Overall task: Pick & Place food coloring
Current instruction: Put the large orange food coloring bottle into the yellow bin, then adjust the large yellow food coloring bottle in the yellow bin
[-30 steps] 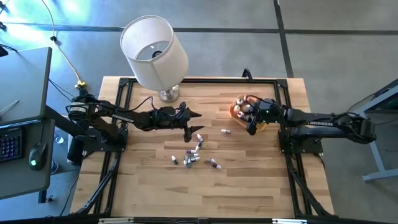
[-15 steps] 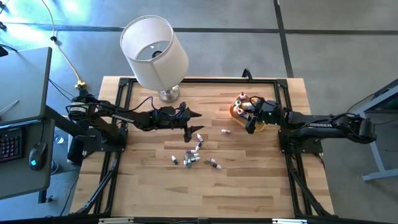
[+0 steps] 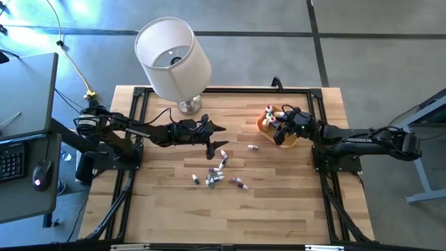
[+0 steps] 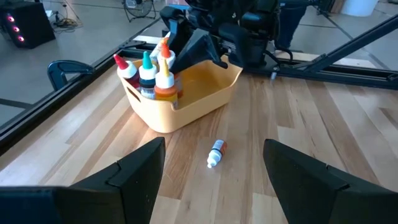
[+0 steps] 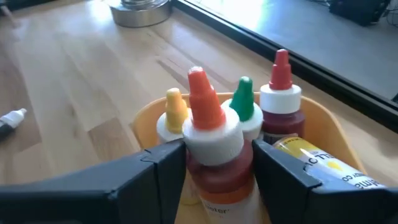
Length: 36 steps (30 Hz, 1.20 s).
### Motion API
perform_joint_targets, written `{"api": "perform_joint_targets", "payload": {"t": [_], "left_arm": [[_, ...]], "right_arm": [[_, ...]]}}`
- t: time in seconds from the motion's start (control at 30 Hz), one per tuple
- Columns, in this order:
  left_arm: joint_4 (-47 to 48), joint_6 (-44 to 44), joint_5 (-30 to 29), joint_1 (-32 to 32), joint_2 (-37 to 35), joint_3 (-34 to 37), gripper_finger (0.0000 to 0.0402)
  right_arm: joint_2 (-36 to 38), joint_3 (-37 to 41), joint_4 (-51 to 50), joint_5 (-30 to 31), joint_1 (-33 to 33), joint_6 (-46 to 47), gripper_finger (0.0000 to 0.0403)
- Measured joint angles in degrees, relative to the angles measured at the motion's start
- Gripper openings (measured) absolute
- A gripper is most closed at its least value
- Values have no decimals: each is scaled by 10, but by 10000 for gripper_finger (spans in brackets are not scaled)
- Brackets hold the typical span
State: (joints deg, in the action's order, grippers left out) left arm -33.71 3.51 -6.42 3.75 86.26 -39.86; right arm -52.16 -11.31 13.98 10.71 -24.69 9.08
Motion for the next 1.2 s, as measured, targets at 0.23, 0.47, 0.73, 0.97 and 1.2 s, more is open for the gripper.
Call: {"api": "perform_joint_targets", "payload": {"t": [0.23,0.47,0.73,0.97,1.2], "left_arm": [[0,0,0,0,0,0,269],[0,0,0,0,0,0,269],[-8,0,0,0,0,0,269],[-46,-21,-21,0,0,-1,269],[-17,-113,-82,1,9,-78,269]], "right_arm": [[-1,-1,-20,10,0,-1,186],[1,-5,-17,8,0,-48,188],[1,-52,-50,-16,0,-66,181],[2,-161,-288,-40,0,-80,152],[-1,-251,-422,-123,0,-128,139]]}}
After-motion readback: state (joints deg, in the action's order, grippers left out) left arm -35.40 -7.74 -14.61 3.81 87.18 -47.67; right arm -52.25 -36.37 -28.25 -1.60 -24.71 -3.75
